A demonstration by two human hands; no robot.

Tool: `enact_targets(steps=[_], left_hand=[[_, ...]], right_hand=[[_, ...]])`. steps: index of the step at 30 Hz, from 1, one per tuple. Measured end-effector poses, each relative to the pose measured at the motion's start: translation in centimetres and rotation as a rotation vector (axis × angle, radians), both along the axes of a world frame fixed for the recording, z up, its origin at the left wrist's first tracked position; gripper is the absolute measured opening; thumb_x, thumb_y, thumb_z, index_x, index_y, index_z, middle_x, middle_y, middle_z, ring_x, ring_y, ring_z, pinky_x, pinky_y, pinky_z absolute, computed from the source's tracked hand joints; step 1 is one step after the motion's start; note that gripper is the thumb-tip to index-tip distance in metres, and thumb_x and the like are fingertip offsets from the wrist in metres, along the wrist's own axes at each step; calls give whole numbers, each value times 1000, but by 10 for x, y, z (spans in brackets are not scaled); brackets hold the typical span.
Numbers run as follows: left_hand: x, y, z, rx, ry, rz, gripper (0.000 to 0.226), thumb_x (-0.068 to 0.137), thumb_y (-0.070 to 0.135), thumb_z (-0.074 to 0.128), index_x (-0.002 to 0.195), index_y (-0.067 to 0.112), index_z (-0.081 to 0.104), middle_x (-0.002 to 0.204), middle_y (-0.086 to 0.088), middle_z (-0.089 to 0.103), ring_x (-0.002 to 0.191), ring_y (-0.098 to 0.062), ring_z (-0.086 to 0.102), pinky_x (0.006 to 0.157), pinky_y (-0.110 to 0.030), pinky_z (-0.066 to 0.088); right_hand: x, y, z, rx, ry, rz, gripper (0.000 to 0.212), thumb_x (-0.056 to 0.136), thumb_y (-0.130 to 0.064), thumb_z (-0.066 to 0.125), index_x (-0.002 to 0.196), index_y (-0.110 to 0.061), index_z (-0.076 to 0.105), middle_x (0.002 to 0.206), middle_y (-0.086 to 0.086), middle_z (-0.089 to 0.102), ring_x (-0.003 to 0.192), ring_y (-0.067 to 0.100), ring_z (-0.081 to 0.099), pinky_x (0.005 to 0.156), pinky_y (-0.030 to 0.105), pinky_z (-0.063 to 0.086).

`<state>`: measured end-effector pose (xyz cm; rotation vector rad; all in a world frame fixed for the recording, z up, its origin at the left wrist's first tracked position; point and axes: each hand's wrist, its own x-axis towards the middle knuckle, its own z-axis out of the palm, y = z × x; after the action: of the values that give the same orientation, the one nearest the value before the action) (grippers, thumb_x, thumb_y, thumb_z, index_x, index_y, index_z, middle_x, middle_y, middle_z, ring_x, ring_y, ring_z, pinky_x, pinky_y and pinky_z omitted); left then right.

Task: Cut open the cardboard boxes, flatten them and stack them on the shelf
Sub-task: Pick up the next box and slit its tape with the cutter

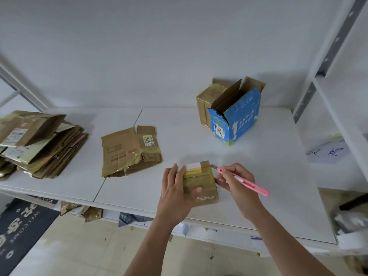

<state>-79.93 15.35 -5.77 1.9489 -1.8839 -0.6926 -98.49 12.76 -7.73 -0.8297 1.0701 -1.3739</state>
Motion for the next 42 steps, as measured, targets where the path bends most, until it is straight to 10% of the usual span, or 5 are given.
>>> enact_targets(steps=[13,27,33,36,42], left_hand=[[-3,-5,17,39,-23,83,77,86,57,63,149,26,30,153,5,21,145,-15,13,121,-40,17],[-24,-4,44,179,65,403,32,100,48,41,115,20,37,85,-4,63,50,-23,68,63,-39,59],[-12,-1,44,130,-490,320,62,90,68,48,120,14,53,100,2,52,108,-23,58,74,-33,46],[1,-1,27,29,-347,101,65,101,50,40,153,15,24,158,-6,21,148,-25,18,119,-39,20],[10,3,4,28,-73,-22,94,88,68,29,157,14,-2,164,8,-13,147,-10,-25,122,-31,-3]], right_hand=[[-32,47,-12,47,112,85,17,93,2,60,76,-2,63,76,13,68,78,25,71,80,41,60],[11,68,-5,22,63,-157,15,96,-15,57,84,-23,60,97,9,69,95,30,72,73,48,61],[20,36,5,-7,11,-196,7,98,-12,55,92,-9,55,94,6,72,94,27,74,73,42,62],[23,22,5,-22,39,-138,7,98,-8,55,93,-2,53,92,9,72,96,26,73,75,45,61],[16,10,0,-49,134,-80,8,96,-7,59,94,0,58,87,12,67,92,24,67,84,63,53]])
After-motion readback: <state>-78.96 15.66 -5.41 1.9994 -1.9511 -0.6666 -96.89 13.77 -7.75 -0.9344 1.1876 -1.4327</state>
